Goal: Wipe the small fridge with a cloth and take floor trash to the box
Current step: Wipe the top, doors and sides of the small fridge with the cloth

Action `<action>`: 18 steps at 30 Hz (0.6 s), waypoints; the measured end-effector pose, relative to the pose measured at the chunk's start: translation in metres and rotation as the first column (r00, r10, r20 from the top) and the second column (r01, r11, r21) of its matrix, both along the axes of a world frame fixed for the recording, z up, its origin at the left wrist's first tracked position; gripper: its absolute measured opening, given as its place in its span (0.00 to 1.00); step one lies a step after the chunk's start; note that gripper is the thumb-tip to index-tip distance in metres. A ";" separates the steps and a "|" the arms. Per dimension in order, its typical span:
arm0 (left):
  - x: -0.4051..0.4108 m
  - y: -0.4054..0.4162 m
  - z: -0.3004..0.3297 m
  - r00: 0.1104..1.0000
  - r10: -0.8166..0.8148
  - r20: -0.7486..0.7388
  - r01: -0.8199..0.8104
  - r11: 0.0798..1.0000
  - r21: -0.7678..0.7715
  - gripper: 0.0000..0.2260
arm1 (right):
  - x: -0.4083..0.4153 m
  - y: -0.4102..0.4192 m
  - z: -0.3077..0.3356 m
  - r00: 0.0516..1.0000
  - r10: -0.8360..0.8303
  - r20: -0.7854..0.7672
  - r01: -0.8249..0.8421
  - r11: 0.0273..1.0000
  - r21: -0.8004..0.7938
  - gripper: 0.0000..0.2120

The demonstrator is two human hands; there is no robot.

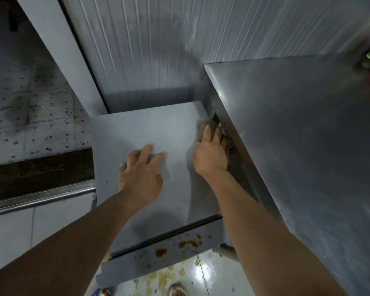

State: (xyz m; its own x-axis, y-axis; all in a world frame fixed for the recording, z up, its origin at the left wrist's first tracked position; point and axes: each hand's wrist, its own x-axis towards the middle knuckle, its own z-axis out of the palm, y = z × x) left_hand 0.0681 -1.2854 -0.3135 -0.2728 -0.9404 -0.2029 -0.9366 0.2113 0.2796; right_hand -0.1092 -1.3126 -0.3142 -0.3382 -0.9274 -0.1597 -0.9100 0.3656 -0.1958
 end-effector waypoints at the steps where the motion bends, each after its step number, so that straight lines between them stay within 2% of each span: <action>1: 0.001 0.001 0.000 1.000 -0.007 -0.003 0.007 1.000 0.004 0.25 | 0.000 0.013 0.001 1.000 0.020 -0.014 -0.020 1.000 -0.003 0.31; 5: 0.008 0.014 0.004 0.999 -0.026 -0.036 0.027 0.999 0.045 0.27 | 0.000 0.078 0.008 0.999 0.041 -0.013 -0.041 0.999 0.016 0.32; 8: 0.025 0.034 0.006 1.000 -0.026 -0.006 0.027 0.999 0.019 0.27 | 0.003 0.112 0.011 0.992 0.066 -0.107 -0.062 0.997 0.035 0.31; 14: 0.061 0.053 0.003 0.999 -0.030 -0.016 0.029 0.998 -0.059 0.25 | 0.002 0.090 0.010 0.994 0.060 -0.088 -0.055 0.997 0.057 0.31; 18: 0.081 0.064 0.000 0.998 0.026 -0.058 -0.028 0.999 -0.035 0.26 | 0.018 0.090 0.007 0.997 0.001 -0.083 0.001 1.000 0.015 0.33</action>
State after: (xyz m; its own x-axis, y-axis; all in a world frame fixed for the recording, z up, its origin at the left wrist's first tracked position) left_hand 0.1494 -1.2213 -0.3134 -0.2574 -0.9540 -0.1538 -0.9248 0.1970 0.3255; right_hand -0.0915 -1.2228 -0.3076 -0.3509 -0.9251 -0.1452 -0.9229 0.3679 -0.1135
